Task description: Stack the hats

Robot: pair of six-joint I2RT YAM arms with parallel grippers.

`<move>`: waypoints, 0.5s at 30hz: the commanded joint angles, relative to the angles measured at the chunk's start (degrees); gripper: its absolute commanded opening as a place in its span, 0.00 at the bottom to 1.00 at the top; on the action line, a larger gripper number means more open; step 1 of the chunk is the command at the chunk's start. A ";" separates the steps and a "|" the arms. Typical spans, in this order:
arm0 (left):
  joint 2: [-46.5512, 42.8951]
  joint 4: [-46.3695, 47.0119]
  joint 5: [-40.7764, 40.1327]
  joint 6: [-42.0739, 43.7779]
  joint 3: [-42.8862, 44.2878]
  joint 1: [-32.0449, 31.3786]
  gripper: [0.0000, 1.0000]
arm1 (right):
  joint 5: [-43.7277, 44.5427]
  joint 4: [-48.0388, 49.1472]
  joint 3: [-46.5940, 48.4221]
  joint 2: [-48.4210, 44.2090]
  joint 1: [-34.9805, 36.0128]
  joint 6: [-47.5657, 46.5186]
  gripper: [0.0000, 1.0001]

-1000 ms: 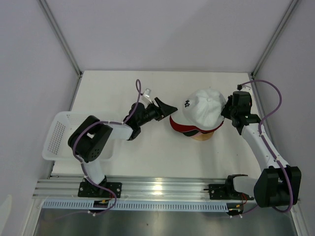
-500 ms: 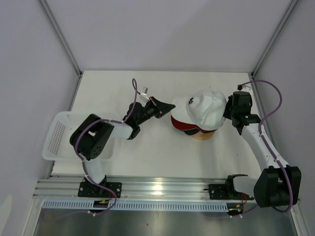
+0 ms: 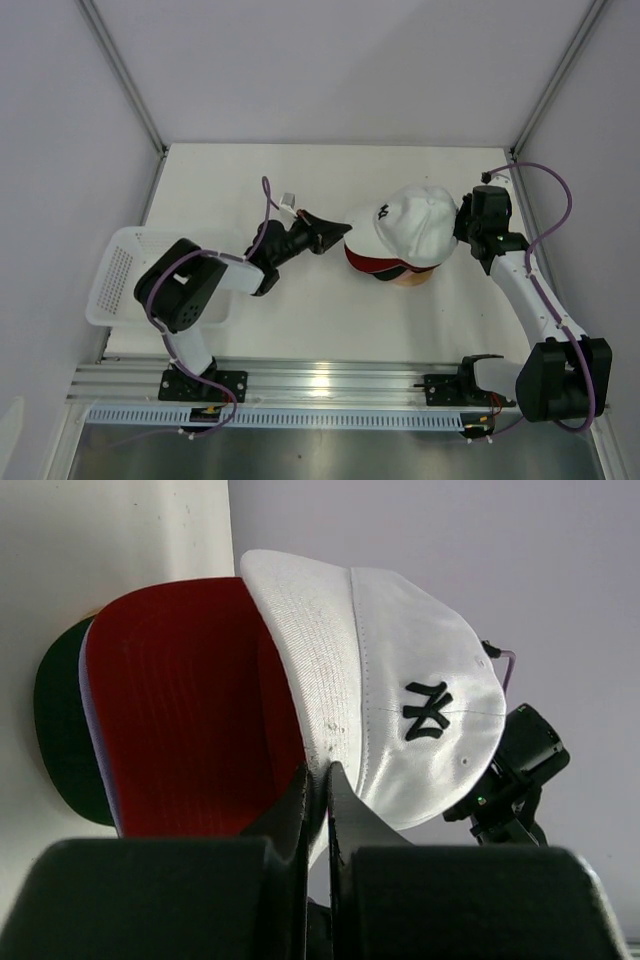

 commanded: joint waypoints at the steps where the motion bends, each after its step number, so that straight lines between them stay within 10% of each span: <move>1: -0.97 -6.87 -0.43 0.96 -1.76 -1.48 0.01 | -1.09 -1.56 -0.81 0.68 0.85 -0.02 0.22; 15: -1.76 -31.13 -11.32 10.37 1.13 -4.74 0.01 | -0.65 -1.83 -0.37 2.27 0.94 0.07 0.21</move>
